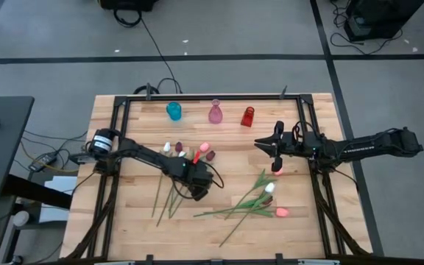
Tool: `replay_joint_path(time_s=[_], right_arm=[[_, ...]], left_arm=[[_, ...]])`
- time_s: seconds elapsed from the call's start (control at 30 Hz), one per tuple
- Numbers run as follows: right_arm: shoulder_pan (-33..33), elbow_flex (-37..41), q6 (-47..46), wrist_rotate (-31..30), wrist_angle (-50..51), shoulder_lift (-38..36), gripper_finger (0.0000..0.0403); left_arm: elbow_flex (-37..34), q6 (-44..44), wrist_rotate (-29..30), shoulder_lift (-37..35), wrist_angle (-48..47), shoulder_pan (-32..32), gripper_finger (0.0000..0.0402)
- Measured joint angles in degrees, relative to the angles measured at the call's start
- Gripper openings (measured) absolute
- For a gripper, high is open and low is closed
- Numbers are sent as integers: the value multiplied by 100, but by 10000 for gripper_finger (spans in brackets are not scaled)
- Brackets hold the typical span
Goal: Sort flowers into vase by color
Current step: Put the top right dark red flower into the violet vase
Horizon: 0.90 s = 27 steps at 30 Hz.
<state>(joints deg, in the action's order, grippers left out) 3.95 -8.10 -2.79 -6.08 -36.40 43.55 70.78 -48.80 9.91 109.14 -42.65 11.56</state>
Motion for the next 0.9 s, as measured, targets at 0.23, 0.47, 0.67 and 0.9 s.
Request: replay_joint_path(time_s=[0.23, 0.47, 0.67, 0.9], right_arm=[[-2, 2, 0, 16, 0, 7, 75], [-9, 2, -22, 18, 37, 7, 75], [-11, 2, -12, 21, 49, 7, 75], [-16, 4, -7, 22, 89, 7, 75]], left_arm=[[-168, 353, -188, -11, 306, -104, 51], [-76, 1046, 281, -373, 436, -110, 12], [-71, 2098, 663, -889, 1245, -374, 8], [-869, 3418, 385, -1412, 3424, -1209, 7]])
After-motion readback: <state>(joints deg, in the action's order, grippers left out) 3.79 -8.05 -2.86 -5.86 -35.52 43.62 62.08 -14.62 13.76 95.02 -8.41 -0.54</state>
